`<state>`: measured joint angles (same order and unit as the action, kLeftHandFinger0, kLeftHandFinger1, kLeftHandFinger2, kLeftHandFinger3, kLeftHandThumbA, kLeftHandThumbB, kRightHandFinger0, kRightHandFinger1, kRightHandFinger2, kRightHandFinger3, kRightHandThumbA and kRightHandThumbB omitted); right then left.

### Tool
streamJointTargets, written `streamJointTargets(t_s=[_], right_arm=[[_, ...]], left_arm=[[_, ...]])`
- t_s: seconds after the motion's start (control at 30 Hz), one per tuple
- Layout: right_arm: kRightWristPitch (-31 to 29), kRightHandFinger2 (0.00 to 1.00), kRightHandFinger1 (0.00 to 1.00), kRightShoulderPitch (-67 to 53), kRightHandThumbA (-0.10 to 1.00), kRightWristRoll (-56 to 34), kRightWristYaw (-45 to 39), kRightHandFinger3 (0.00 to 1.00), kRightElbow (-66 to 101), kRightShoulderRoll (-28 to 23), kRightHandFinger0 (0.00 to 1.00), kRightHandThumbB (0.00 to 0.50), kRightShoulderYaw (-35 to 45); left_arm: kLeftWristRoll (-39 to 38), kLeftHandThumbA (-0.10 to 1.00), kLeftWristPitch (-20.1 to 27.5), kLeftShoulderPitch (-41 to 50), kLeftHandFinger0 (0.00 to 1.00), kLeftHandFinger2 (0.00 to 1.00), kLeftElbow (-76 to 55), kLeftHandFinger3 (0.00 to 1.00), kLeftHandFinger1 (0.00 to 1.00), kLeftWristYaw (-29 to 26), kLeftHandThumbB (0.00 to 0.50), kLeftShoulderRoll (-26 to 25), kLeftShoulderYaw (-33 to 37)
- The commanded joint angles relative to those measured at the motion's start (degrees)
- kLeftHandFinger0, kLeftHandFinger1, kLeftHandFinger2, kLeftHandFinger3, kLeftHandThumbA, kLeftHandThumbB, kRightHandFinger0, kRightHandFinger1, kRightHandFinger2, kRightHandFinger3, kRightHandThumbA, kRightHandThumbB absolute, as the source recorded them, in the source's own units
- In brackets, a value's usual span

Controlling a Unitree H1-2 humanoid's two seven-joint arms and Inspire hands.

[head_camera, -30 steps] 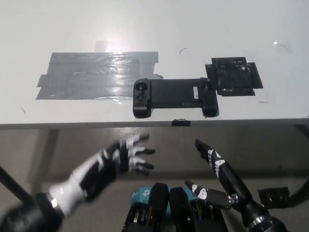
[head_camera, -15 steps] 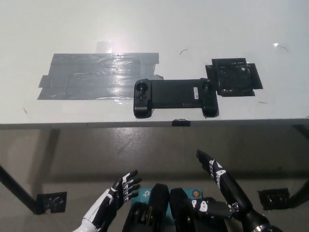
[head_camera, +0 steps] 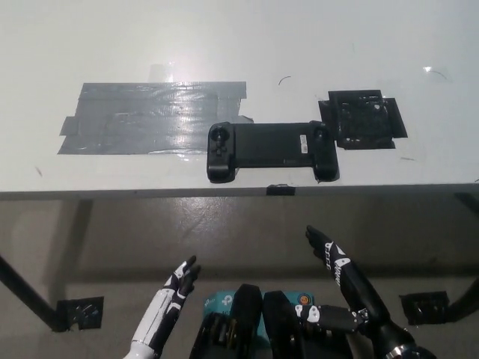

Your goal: A controller is being placed at the center of the desk near the left hand and the robot uses its left hand's index finger to press a button at the left area of the controller

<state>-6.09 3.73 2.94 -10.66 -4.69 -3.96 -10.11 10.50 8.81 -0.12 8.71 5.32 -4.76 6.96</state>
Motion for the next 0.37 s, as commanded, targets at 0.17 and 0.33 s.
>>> streamJointTargets(t_s=[0.17,0.33], right_arm=[[-6.9,1.00,1.00,3.0,0.96,0.0,3.3,1.00,2.4,1.7,1.00,0.293,2.2],[-7.2,1.00,1.00,2.6,0.96,0.4,3.2,1.00,2.5,1.5,1.00,0.284,1.9]], left_arm=[[13.4,1.00,18.1,-3.0,1.00,1.00,0.3,1.00,1.00,-19.2,0.159,-1.0,2.8],[12.5,1.00,18.1,-2.7,1.00,1.00,0.3,1.00,1.00,-19.8,0.151,-1.7,4.1]])
